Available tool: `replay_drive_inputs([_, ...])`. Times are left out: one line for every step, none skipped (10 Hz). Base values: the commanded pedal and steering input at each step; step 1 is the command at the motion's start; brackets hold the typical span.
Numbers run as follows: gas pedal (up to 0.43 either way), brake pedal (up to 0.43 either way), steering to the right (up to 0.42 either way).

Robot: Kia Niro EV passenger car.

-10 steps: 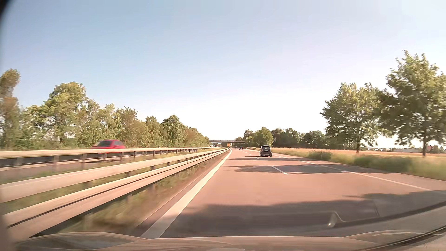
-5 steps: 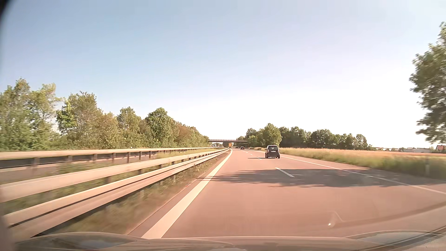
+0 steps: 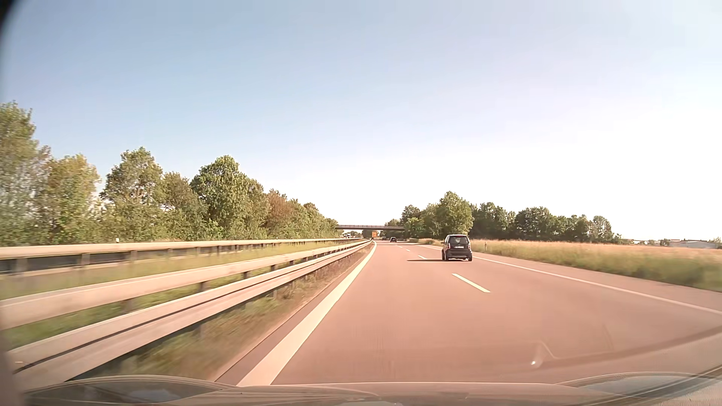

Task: Follow the waypoints while adhering to traffic rules and regulations

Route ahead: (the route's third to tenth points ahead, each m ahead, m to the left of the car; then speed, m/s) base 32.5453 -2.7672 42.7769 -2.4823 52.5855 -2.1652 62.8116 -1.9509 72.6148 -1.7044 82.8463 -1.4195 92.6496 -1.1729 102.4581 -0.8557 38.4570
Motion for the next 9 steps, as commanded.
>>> replay_drive_inputs([0.398,0.012,0.0])
replay_drive_inputs([0.398,0.012,0.0])
replay_drive_inputs([0.398,0.012,0.0])
replay_drive_inputs([0.398,0.012,0.0])
replay_drive_inputs([0.398,0.012,0.0])
replay_drive_inputs([0.398,0.012,0.0])
replay_drive_inputs([0.398,0.012,0.0])
replay_drive_inputs([0.398,0.012,0.0])
replay_drive_inputs([0.398,0.012,0.0])
